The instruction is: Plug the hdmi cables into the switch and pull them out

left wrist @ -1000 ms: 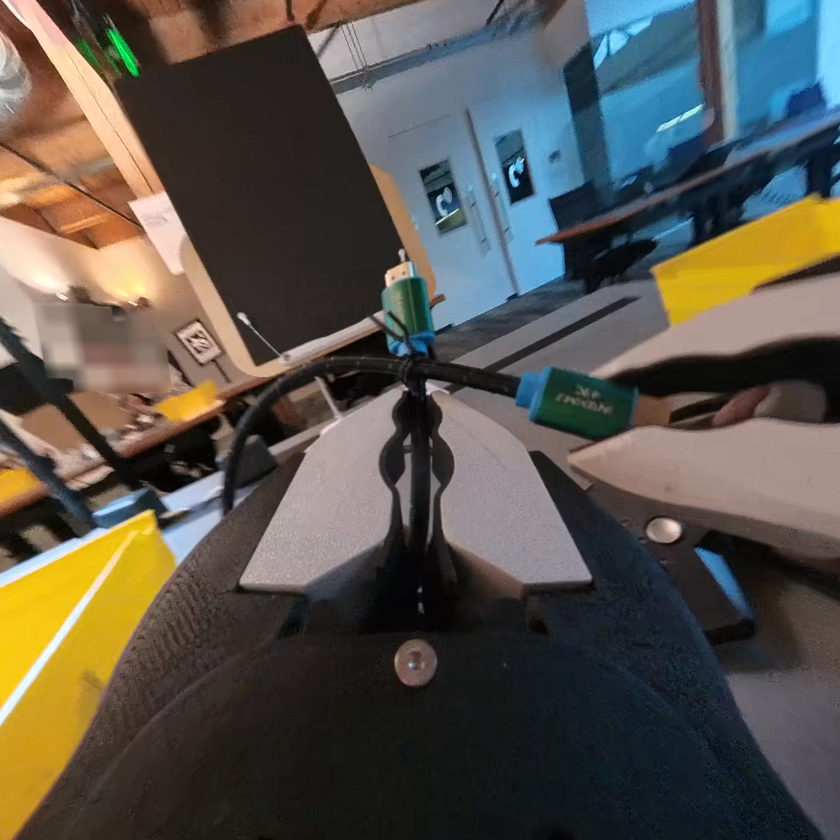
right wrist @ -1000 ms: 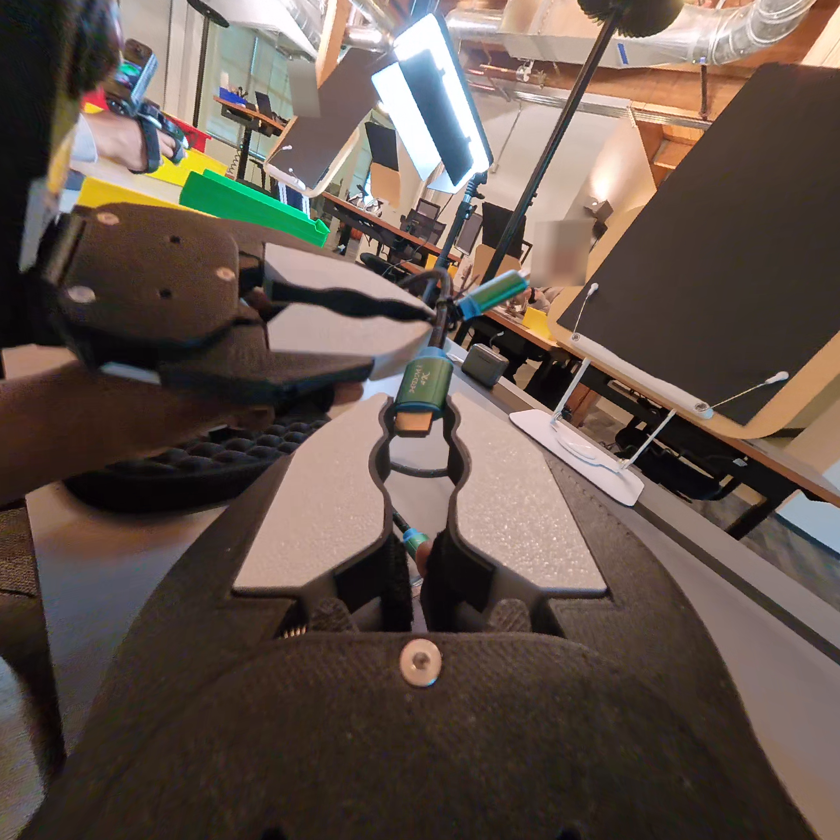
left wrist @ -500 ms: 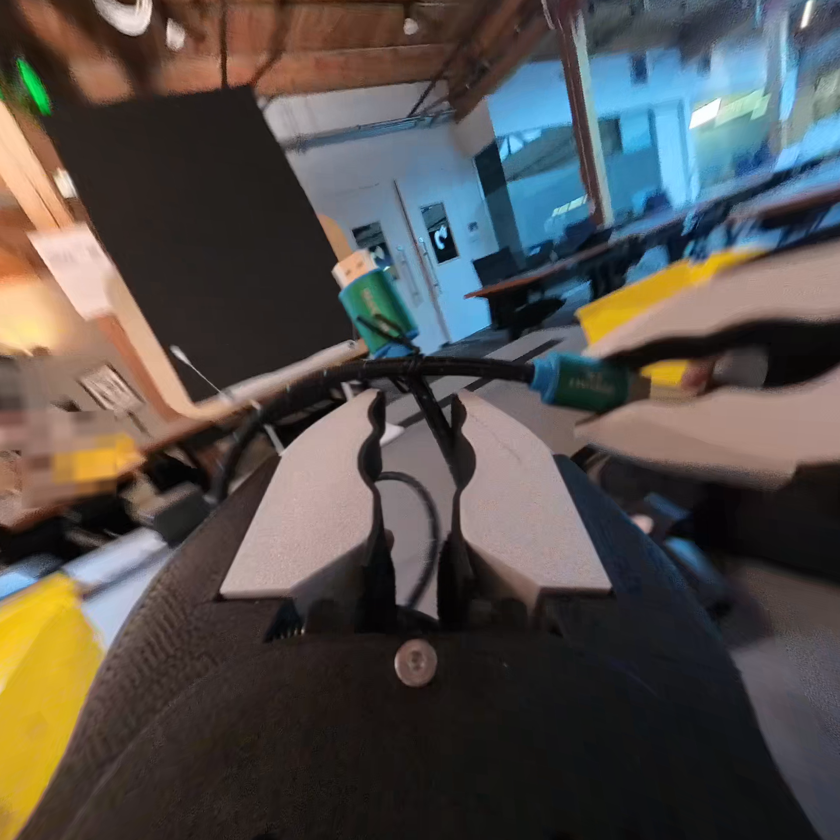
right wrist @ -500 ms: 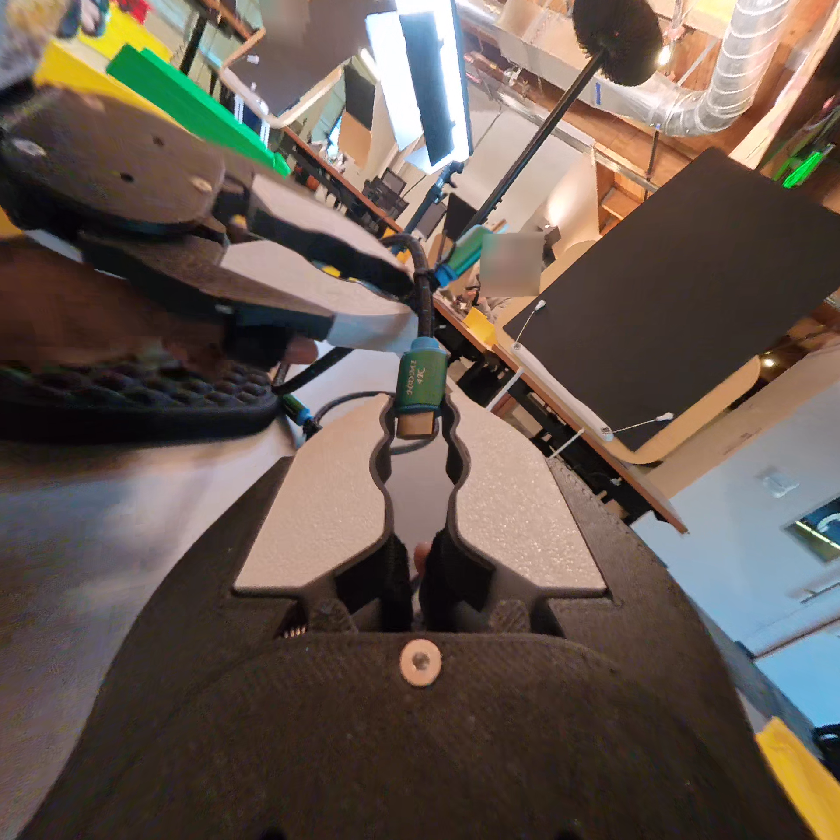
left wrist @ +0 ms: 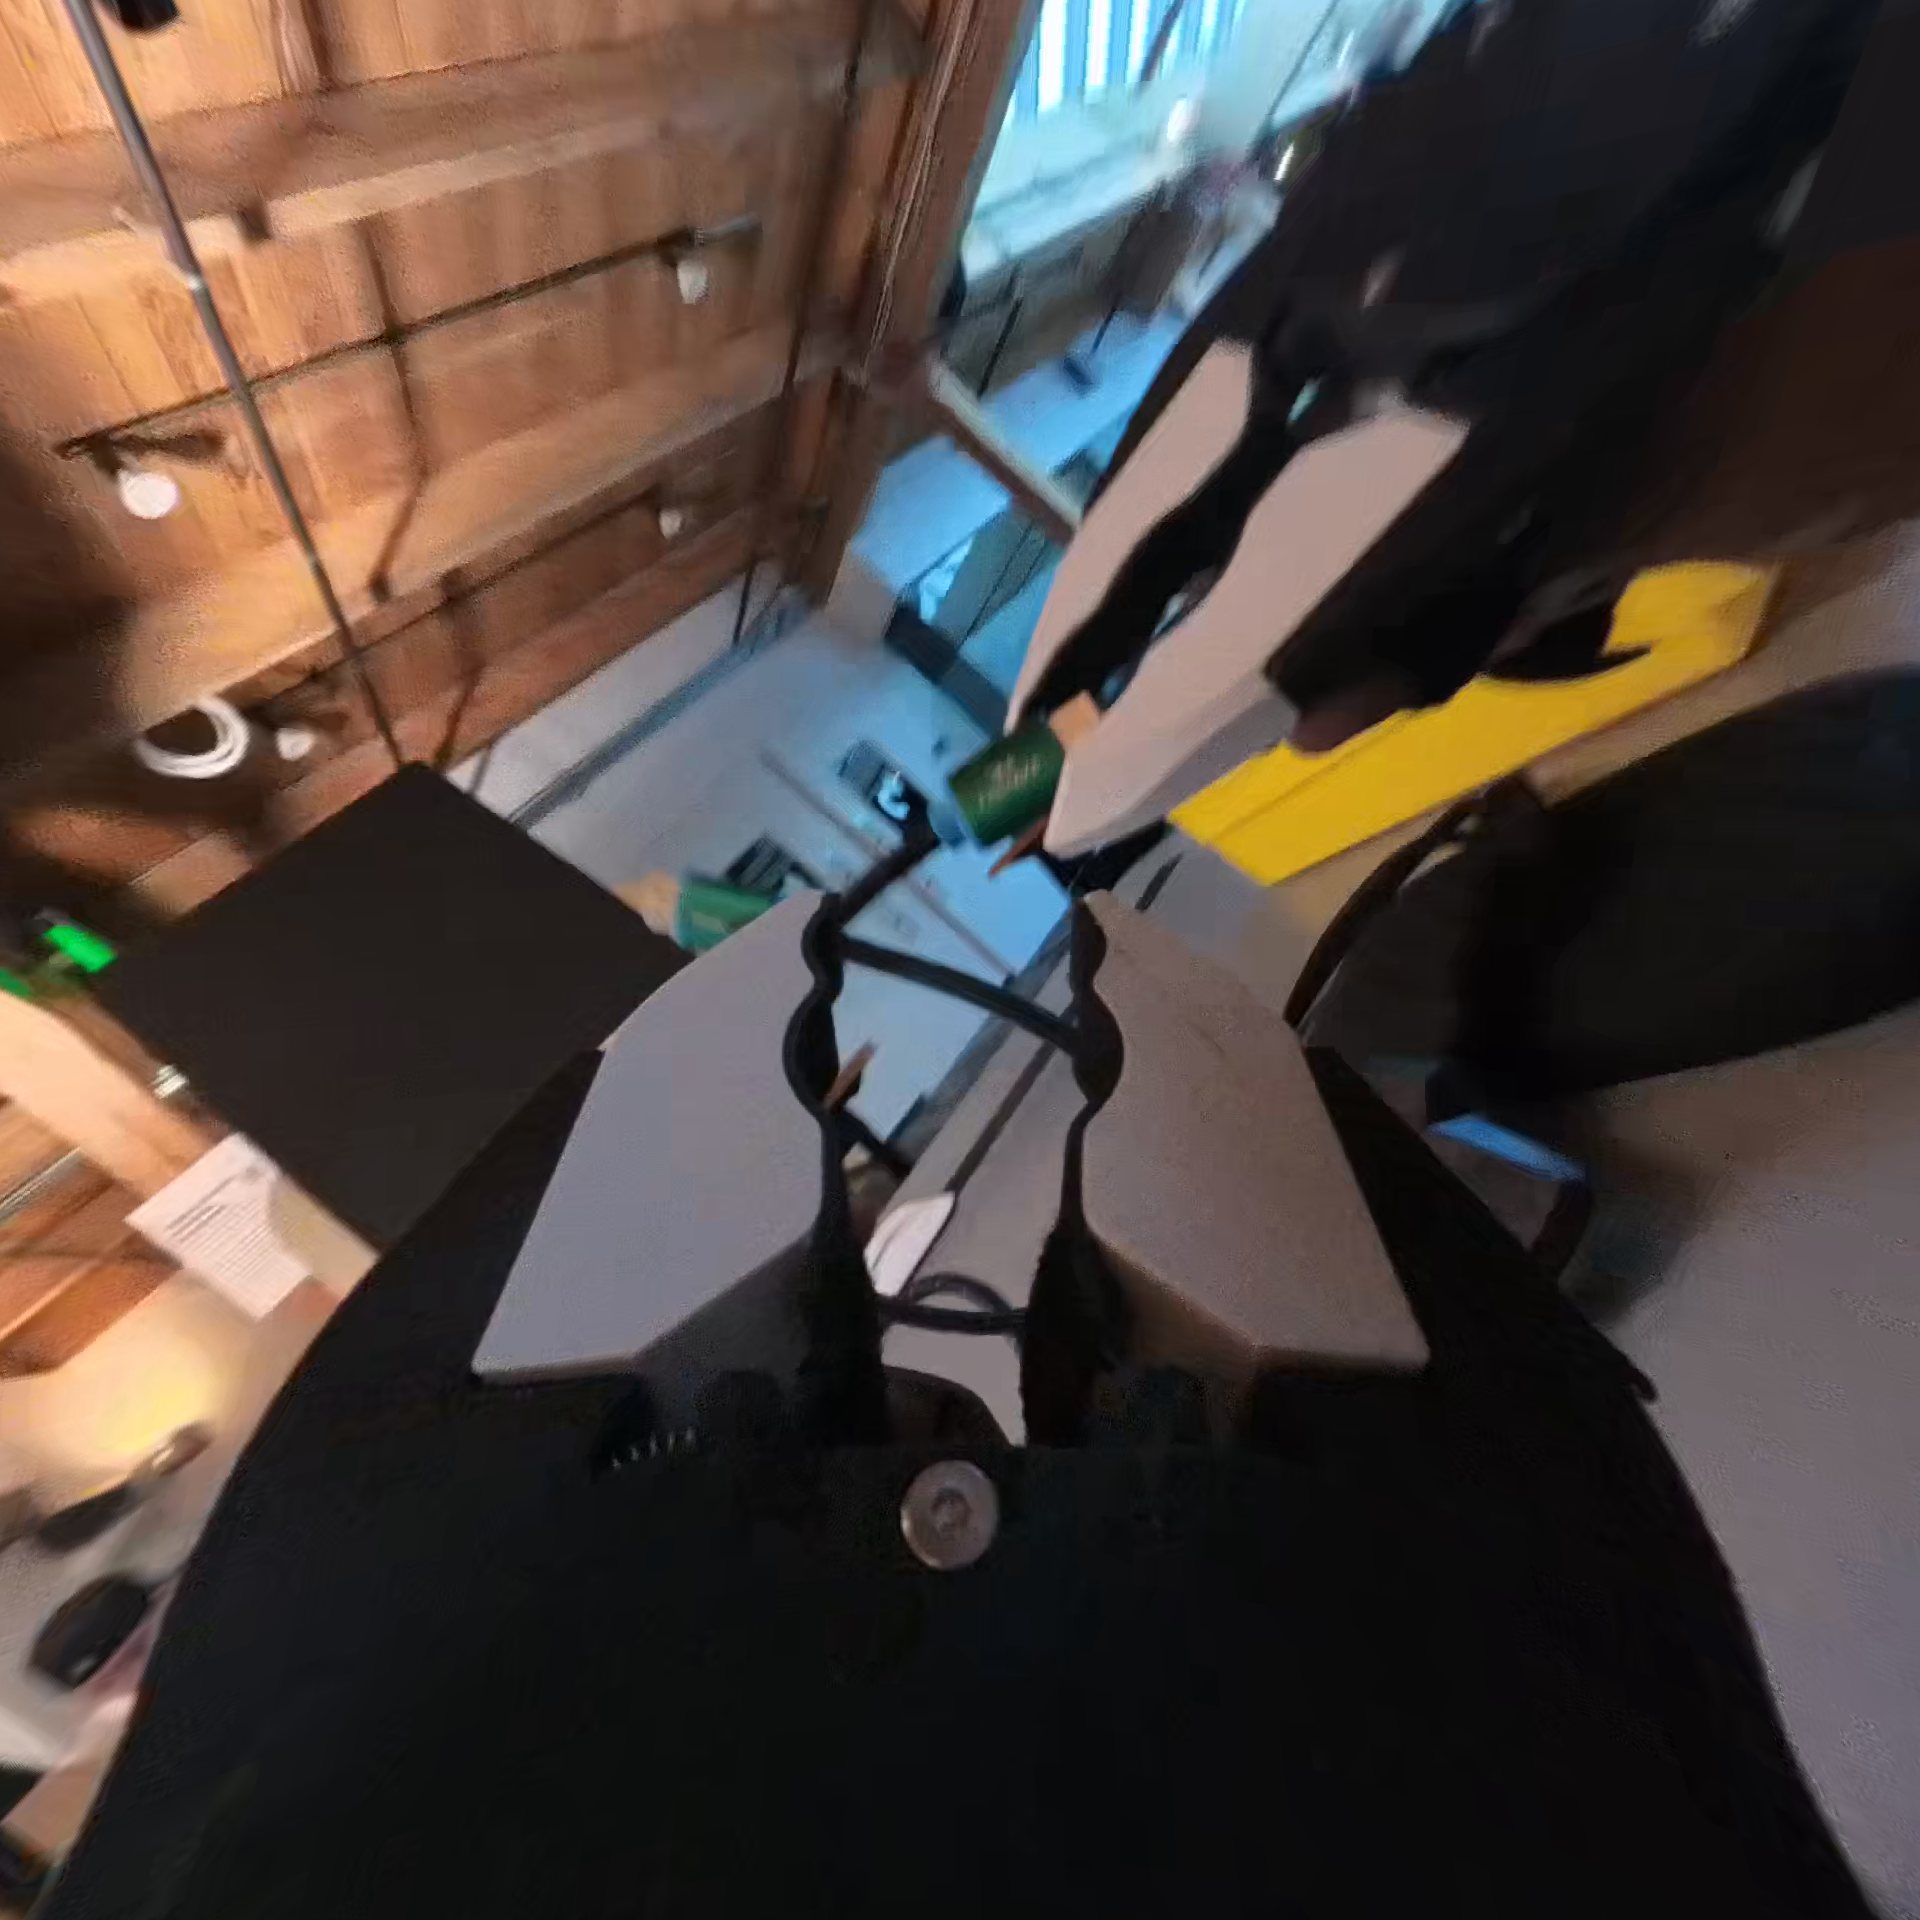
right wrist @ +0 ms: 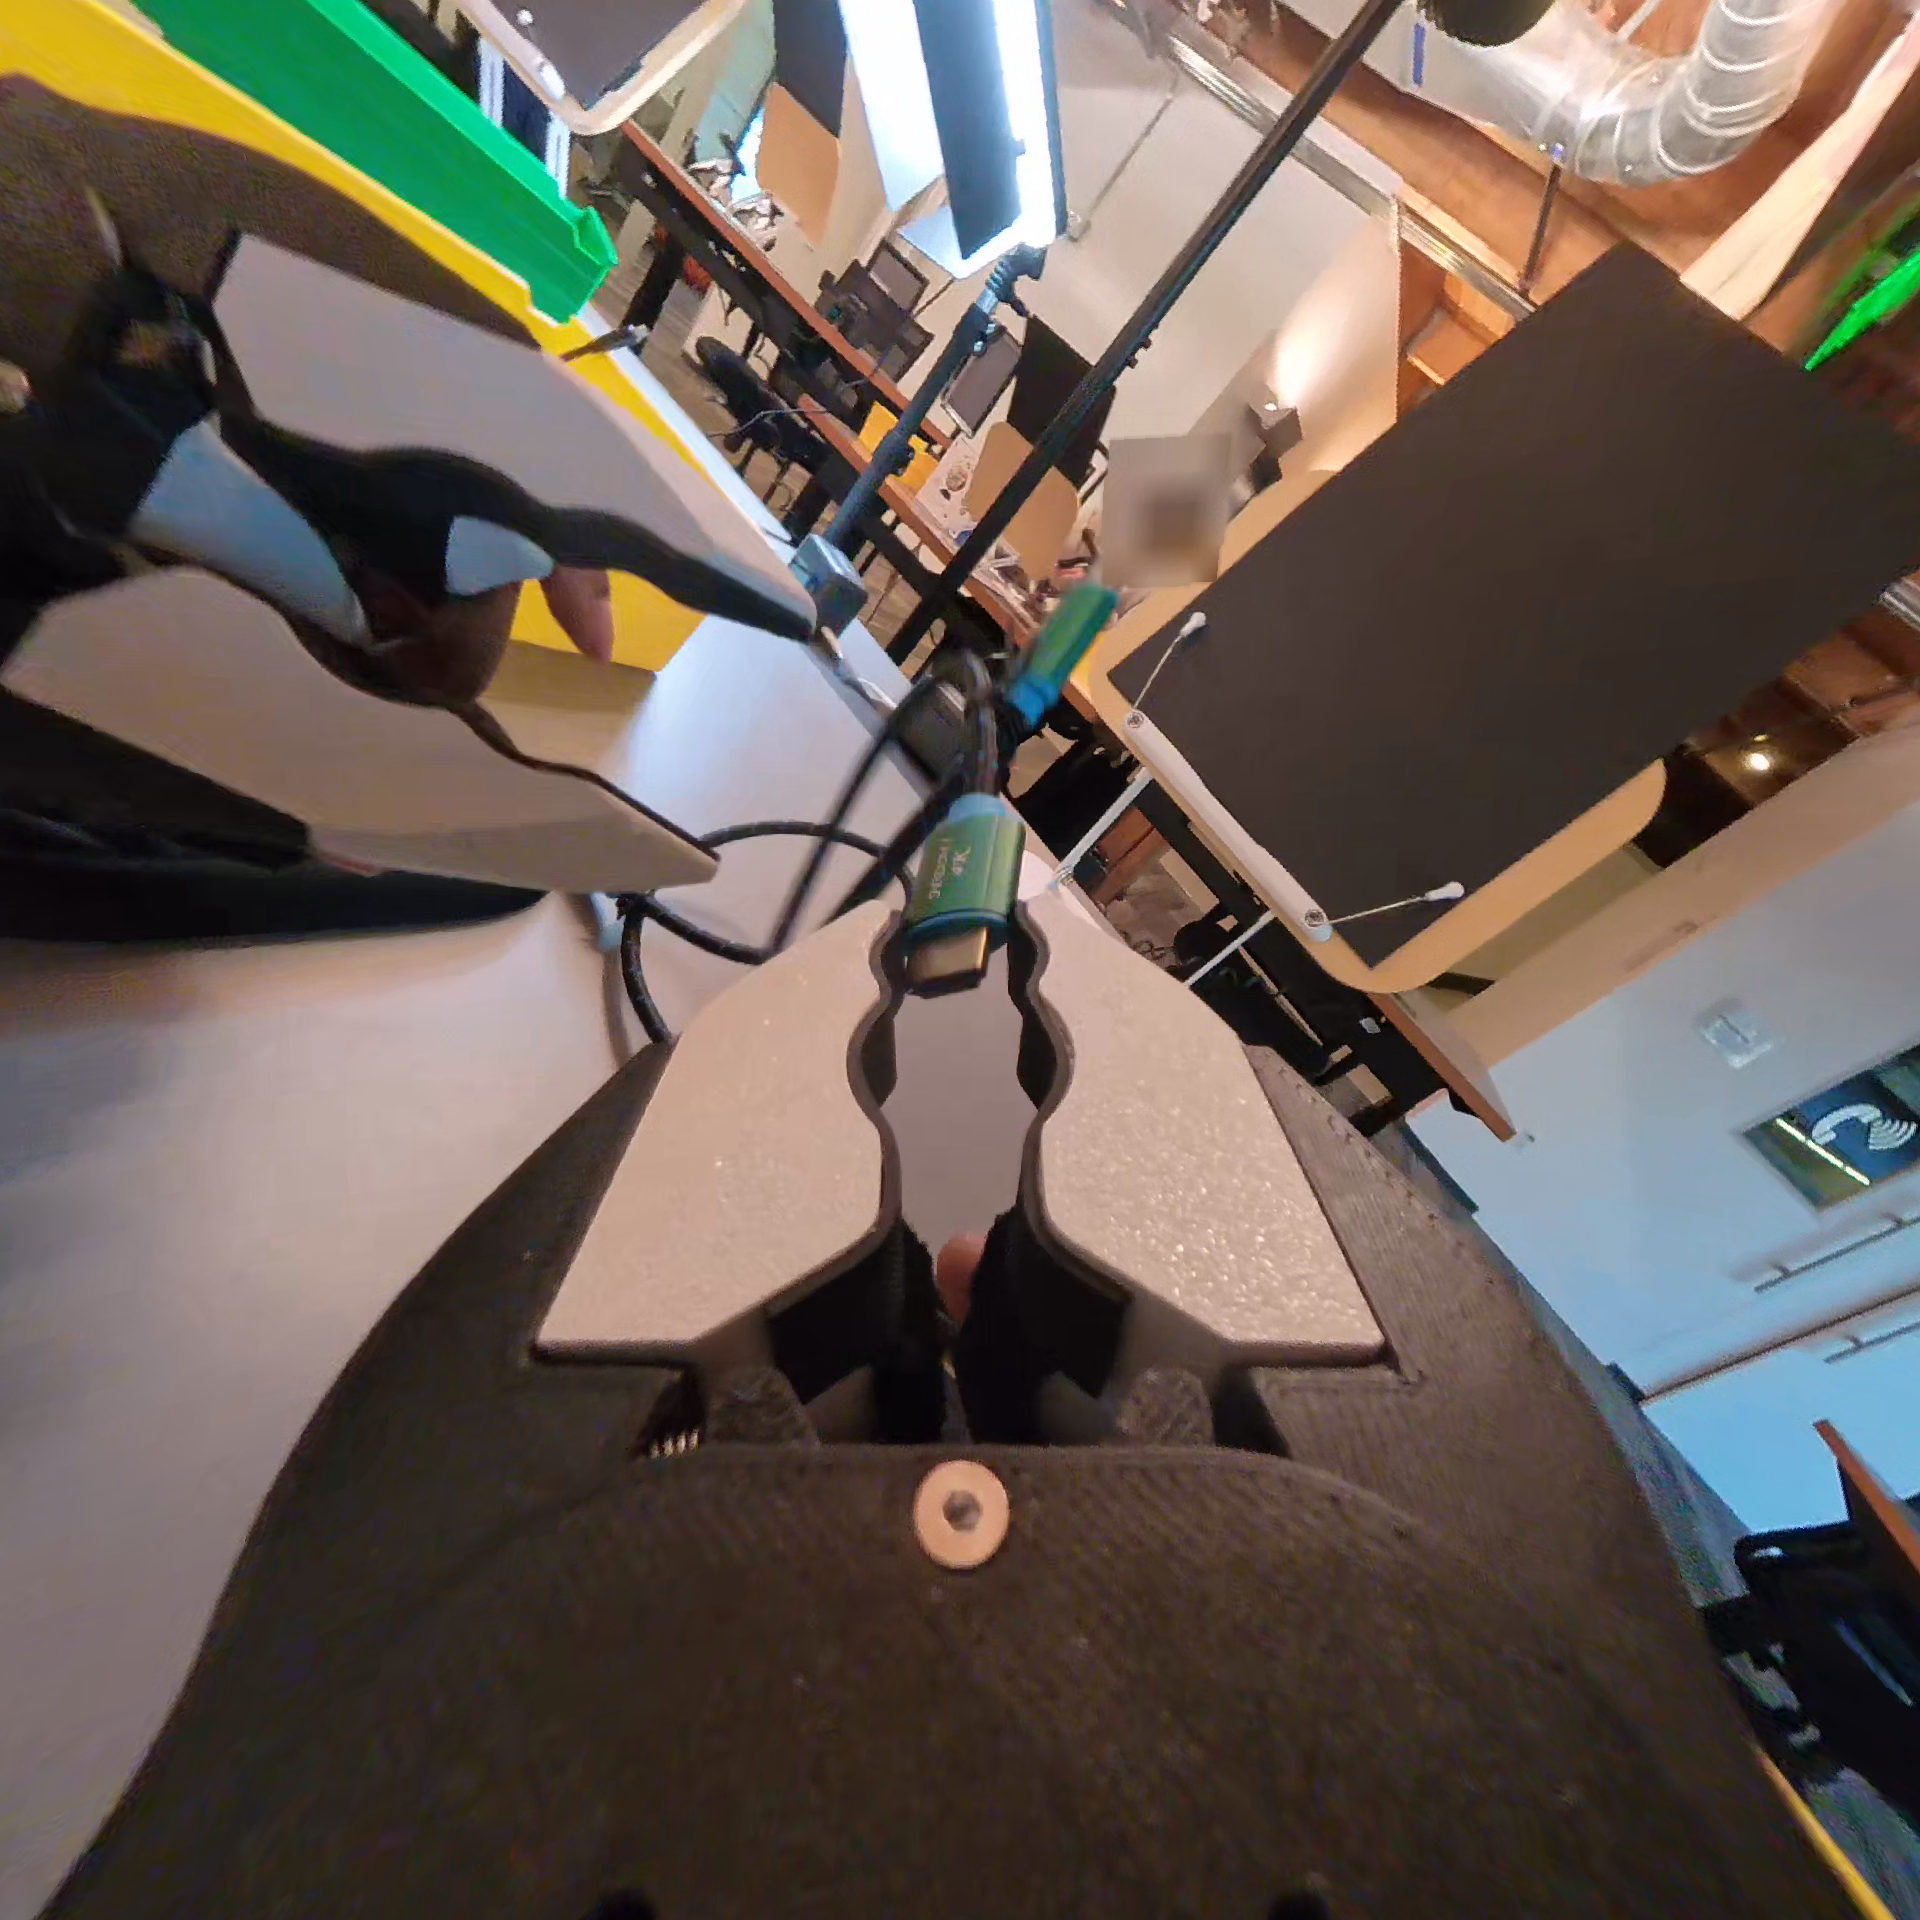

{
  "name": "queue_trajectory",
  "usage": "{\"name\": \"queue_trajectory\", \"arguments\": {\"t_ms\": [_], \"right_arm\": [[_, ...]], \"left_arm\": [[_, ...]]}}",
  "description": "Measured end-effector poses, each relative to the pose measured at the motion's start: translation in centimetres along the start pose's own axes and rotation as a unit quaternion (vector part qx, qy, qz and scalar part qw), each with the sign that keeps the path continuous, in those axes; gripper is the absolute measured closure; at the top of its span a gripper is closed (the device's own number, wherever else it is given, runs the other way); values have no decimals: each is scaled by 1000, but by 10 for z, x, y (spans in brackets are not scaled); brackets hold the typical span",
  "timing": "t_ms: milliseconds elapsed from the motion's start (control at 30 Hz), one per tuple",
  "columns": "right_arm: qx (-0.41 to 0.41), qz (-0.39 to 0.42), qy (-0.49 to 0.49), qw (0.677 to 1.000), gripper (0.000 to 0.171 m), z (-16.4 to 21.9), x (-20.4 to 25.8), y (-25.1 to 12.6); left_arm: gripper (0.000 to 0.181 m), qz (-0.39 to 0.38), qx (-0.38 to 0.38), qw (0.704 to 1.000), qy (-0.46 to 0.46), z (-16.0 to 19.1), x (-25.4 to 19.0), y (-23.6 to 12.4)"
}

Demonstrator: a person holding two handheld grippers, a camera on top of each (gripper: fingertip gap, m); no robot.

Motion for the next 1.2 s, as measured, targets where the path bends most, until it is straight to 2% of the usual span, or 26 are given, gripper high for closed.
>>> {"name": "queue_trajectory", "arguments": {"t_ms": [67,167,233,333,400,467,500,633,767,933,1067,1133,1200], "right_arm": [[12,-14,-31,999,153,4,2,1],[29,-51,-94,994,153,7,12,0],[34,-70,-113,990,154,7,18,-1],[34,-99,-153,983,154,7,28,-3],[29,-123,-195,973,154,7,38,-5],[18,-133,-217,967,154,2,45,-9],[22,-126,-221,967,154,1,44,-9],[-14,-125,-197,972,158,-13,45,-14],[-25,-115,-195,974,160,-16,41,-17],[-42,-128,-179,975,160,-17,41,-19],[-48,-139,-164,975,161,-20,39,-22],[-57,-146,-143,977,161,-22,38,-23],[-59,-172,-91,979,161,-23,35,-23]], "left_arm": [[140,-42,1,999,32,-1,10,-3],[139,20,53,991,123,8,0,-1],[139,54,64,987,140,11,-10,0],[141,52,66,987,140,12,-11,2],[147,53,80,982,163,12,-12,3],[163,53,121,971,199,21,-12,4],[169,44,117,971,204,22,-11,3],[172,34,94,984,145,16,-3,1],[168,20,143,980,136,33,8,-4],[167,21,142,981,129,38,12,-9],[166,34,133,987,84,42,17,-15],[172,45,131,989,55,42,17,-16],[176,52,141,986,74,37,14,-13]]}}
Point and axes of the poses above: each gripper's, where its closed fingertips meet, y out along the fingers, z out of its underside, x = y × z across the jaws, the point moved 4 cm from there along -y, back along the fingers, and after that the axes turned 15 degrees about y, right-handed, at the moved point
